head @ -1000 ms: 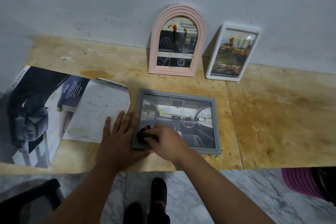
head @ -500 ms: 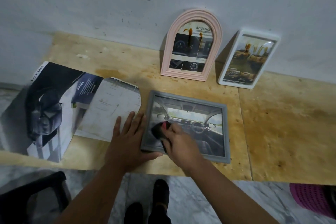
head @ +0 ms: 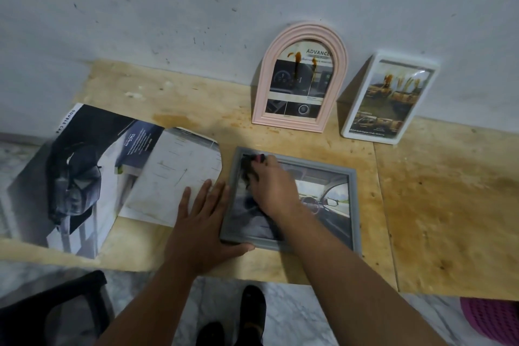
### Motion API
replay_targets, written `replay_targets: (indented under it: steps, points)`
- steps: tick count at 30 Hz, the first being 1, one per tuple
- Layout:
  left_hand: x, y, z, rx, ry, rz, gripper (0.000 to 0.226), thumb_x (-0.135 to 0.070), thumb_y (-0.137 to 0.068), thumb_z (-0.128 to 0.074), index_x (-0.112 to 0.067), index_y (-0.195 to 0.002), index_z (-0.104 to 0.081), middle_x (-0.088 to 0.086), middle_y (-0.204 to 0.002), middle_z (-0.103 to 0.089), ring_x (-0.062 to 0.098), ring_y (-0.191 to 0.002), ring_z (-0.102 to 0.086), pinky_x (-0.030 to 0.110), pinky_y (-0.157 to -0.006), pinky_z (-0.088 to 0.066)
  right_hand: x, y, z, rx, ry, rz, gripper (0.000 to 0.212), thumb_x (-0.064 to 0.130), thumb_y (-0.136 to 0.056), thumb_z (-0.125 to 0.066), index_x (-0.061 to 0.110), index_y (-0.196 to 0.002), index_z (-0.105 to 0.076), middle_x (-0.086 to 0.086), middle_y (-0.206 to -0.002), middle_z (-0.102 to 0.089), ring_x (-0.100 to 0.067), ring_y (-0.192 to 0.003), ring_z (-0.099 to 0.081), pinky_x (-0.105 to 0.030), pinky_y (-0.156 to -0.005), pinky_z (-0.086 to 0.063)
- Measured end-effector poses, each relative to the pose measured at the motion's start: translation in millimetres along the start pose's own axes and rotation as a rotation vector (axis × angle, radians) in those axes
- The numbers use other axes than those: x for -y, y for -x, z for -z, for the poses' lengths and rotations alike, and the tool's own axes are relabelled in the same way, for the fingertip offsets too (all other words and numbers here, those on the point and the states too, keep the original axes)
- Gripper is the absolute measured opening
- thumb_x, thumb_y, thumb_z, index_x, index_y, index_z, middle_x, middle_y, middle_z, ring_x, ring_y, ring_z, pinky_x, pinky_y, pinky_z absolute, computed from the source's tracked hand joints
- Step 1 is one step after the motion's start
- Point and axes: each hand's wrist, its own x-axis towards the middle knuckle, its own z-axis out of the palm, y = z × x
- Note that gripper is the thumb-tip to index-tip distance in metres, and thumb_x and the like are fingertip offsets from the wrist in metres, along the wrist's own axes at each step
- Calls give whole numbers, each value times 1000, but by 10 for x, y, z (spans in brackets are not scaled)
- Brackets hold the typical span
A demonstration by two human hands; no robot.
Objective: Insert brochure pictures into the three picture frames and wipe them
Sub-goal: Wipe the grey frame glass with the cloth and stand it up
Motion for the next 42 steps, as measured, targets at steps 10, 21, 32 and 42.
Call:
replay_targets:
  steps: [10, 21, 32, 42]
  points:
    - [18, 8, -22, -53, 3, -40, 129, -100, -70, -38, -8, -160, -29, 11, -169, -23, 31, -158, -17, 66, -122, -17, -331, 730, 323, 514, -140, 357, 34, 29, -100, -58, 30, -133, -67, 3, -122, -62, -12, -111, -56, -11, -91, -42]
    - [11, 14, 0, -27, 0, -18, 129, -101, -70, -35, -13, -163, -19, 7, -171, -16, 27, -159, -10, 64, -124, -13, -1308, 753, 353, -146, 75, -330, 34, 28, -102, -53, 15, -130, -68, -10, -115, -62, -28, -76, -59, -33, -65, -49]
    - [3, 16, -12, -31, -4, -22, 125, -99, -73, -36, -16, -164, -14, 6, -172, -12, 27, -160, -7, 63, -126, -10, -559, 859, 340, 212, -155, 29, 34, 36, -101, -54, 29, -132, -65, 3, -118, -61, -22, -102, -62, -37, -88, -53]
    - [-5, 15, -3, -25, -7, -16, 126, -100, -73, -33, -17, -164, -12, 5, -172, -12, 26, -160, -6, 62, -126, -9, -1059, 1176, 135, -121, 21, -240, 37, 33, -100, -51, 31, -135, -64, -1, -113, -58, -26, -80, -65, -35, -66, -55]
